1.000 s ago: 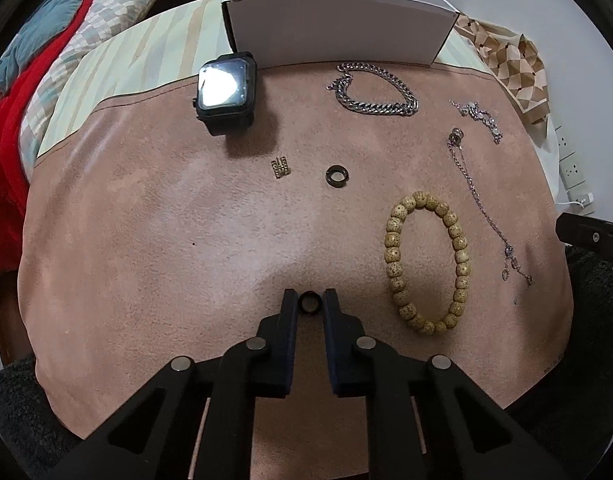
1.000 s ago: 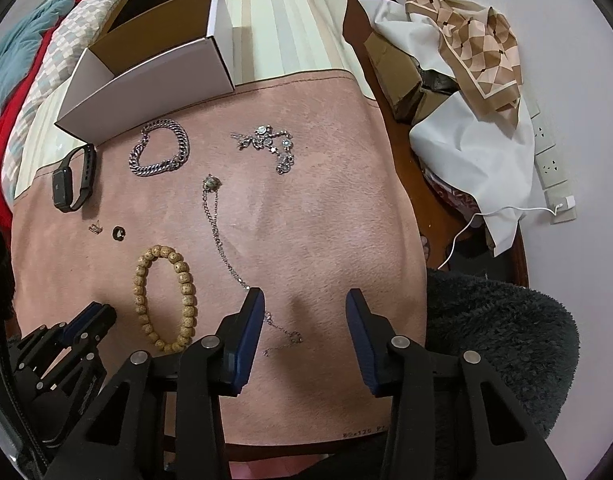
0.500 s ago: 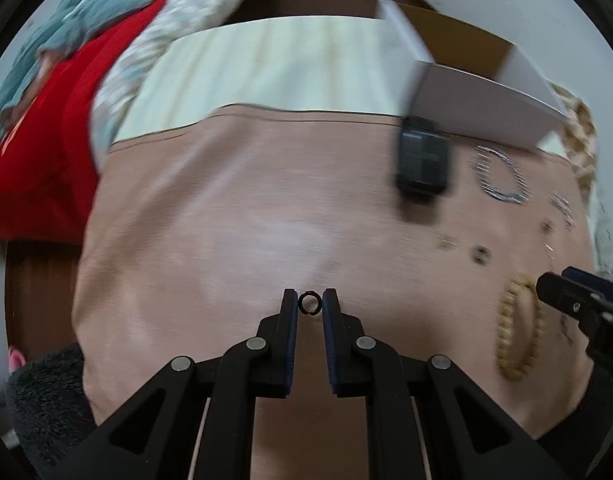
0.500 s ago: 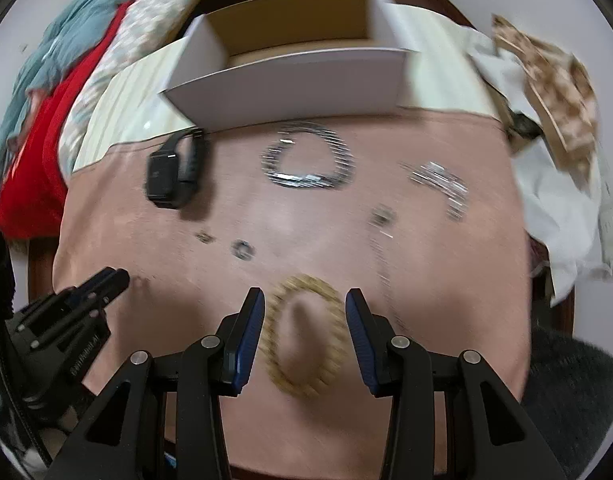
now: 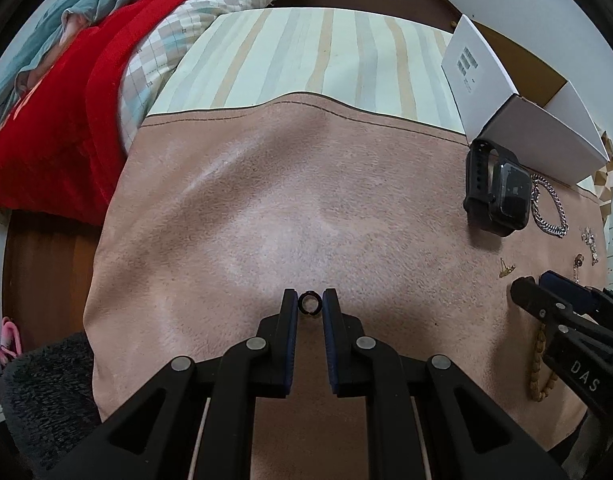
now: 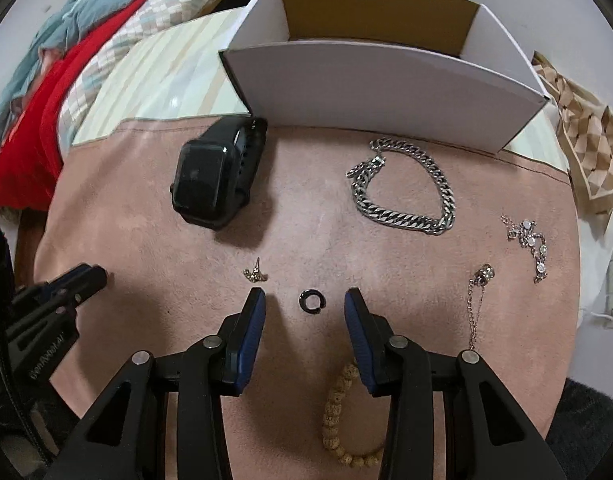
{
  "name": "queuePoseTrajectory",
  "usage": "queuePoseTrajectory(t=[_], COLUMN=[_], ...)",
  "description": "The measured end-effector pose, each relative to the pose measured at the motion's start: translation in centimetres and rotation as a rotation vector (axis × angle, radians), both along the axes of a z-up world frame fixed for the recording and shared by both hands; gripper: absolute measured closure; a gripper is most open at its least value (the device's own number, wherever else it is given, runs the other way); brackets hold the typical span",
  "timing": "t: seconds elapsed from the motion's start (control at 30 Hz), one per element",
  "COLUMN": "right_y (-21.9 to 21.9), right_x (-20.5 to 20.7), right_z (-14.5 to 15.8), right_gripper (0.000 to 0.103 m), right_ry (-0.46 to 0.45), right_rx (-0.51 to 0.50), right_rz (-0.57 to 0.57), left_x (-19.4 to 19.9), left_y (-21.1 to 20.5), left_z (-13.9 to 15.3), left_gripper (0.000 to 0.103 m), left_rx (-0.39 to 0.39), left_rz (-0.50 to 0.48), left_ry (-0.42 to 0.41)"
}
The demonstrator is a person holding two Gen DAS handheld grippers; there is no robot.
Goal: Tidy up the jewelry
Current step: 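Close the right tool on the second black ring while the left tool lifts its ring, then carry both black rings over the white box and open both tools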
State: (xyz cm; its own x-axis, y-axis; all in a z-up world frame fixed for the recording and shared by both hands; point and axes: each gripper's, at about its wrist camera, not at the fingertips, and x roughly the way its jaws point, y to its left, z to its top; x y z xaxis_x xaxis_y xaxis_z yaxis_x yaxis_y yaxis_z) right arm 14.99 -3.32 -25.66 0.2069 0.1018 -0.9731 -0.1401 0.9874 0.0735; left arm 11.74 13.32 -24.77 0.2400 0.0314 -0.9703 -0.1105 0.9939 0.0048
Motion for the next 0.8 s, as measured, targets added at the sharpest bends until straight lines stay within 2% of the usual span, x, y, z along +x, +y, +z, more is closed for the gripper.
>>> queuePoseTrajectory(t=[0.03, 0.1, 0.13, 0.33, 0.47, 0.6, 0.8], right_y=[0.2, 0.3, 0.3, 0.3, -1.2, -3.1, -7.0], right_x=[0.0, 0.1, 0.1, -0.1, -0.9, -0.8, 1.8], right_z=[0.0, -0.1, -0.1, 0.0, 1.3, 4.2, 9.6], right_gripper=[0.069, 0.085, 0.088, 0.090, 0.090, 0.090, 0.090], right_ry=[-0.007, -0.013, -0.015, -0.030, -0.049, -0.101, -0.217], right_rx=[-0.019, -0.033, -0.034, -0.024, 0.005, 0.049, 0.107], right_rz=[0.005, 0.008, 0.007, -0.002, -0.019, -0.056, -0.123], left_x=[0.1, 0.2, 0.2, 0.7, 0.2, 1.4, 4.6], left_y=[0.2, 0.5, 0.6, 0.2, -0.5, -1.6, -6.7], left_z=[-0.1, -0.1, 0.0, 0.6, 1.6, 3.9, 8.8], left_gripper=[0.093, 0.093, 0.093, 0.093, 0.093, 0.093, 0.093], left_rx=[-0.002, -0.005, -0.005, -0.004, -0.006, -0.021, -0.037], left_rz=[0.001, 0.003, 0.002, 0.000, -0.009, -0.040, -0.145], left_ry=[0.000, -0.001, -0.004, -0.017, -0.033, -0.067, -0.171])
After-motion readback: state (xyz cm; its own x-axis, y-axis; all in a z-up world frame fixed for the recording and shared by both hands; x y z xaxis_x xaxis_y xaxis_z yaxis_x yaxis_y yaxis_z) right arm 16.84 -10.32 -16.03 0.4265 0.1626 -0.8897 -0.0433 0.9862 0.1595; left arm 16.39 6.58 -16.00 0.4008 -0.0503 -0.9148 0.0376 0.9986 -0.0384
